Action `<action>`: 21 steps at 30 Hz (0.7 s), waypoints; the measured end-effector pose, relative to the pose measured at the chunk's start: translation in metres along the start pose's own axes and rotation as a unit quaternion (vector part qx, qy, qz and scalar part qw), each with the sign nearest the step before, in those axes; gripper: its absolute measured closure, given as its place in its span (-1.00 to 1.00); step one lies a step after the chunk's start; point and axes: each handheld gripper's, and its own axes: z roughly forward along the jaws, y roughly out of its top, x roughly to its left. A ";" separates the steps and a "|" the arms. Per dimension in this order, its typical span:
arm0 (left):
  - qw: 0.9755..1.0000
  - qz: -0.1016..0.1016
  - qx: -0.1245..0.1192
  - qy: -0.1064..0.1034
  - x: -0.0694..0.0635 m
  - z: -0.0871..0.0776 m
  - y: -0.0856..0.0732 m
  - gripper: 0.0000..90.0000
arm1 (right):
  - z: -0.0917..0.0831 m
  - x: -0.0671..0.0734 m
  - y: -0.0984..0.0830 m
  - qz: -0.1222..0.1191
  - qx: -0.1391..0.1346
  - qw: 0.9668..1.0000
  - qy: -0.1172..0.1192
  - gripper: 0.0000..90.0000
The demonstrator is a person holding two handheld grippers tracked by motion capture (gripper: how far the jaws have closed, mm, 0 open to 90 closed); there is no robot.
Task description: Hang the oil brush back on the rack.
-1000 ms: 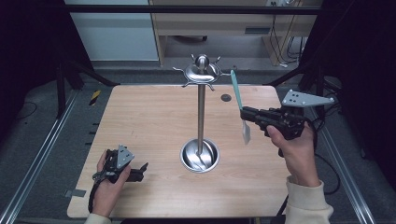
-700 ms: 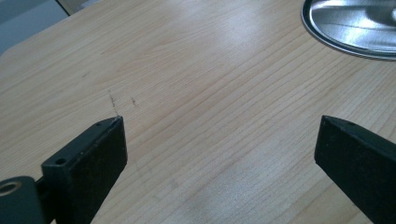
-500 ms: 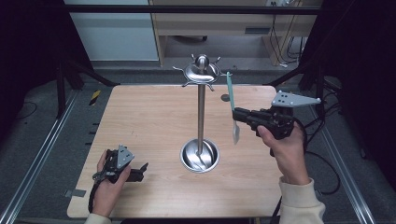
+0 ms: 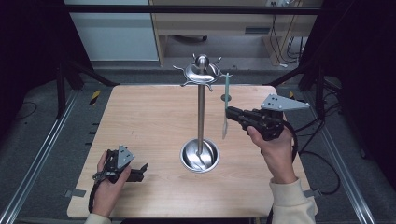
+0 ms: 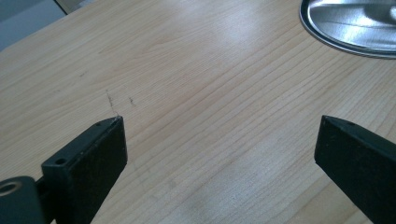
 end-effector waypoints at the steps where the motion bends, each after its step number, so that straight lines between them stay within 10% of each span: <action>1: 1.000 0.000 0.000 0.000 0.000 0.000 0.000 -0.95 | 0.001 0.001 -0.001 0.000 -0.006 1.000 -0.005 1.00; 13: 1.000 0.000 0.000 -0.001 0.000 0.000 0.000 -0.95 | -0.003 0.009 0.006 -0.021 0.006 0.999 -0.031 1.00; 21: 1.000 0.001 0.000 -0.001 -0.001 0.000 0.000 -0.95 | -0.027 0.010 0.018 -0.041 0.013 0.994 -0.100 1.00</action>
